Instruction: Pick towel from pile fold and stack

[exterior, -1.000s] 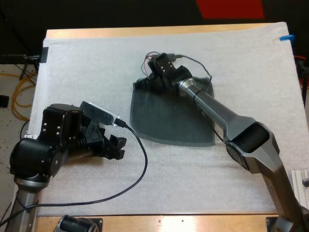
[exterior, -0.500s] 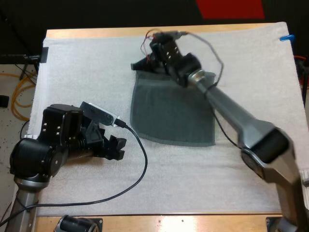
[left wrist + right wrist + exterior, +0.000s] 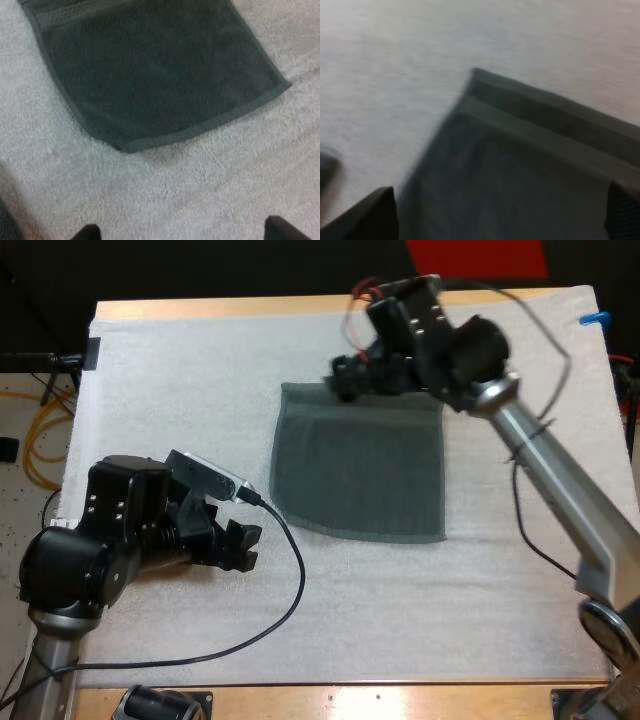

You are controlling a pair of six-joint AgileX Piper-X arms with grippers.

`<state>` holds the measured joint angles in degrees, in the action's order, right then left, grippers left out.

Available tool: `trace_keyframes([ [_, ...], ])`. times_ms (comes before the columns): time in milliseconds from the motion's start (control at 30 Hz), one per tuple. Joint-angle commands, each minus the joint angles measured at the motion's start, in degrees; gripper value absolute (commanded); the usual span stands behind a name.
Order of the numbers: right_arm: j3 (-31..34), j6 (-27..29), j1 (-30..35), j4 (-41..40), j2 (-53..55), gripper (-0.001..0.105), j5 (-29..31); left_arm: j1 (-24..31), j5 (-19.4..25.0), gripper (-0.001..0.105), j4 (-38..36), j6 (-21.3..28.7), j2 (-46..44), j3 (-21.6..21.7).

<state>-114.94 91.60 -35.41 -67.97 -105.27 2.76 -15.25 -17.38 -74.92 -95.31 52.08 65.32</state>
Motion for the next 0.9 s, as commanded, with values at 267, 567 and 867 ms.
trace_keyframes([
  [267,10.78,0.48,5.49,-6.85,12.33,0.078,1.55,0.12,0.06,0.063,0.22,0.24,-4.12,0.34],
  [567,33.5,-2.1,9.72,-2.59,29.47,0.078,1.3,0.12,0.06,0.063,0.22,-0.81,-5.44,0.34],
  [867,57.73,-10.15,14.17,4.17,45.44,0.078,-4.5,0.12,0.06,0.063,0.1,-1.16,-5.44,0.34],
])
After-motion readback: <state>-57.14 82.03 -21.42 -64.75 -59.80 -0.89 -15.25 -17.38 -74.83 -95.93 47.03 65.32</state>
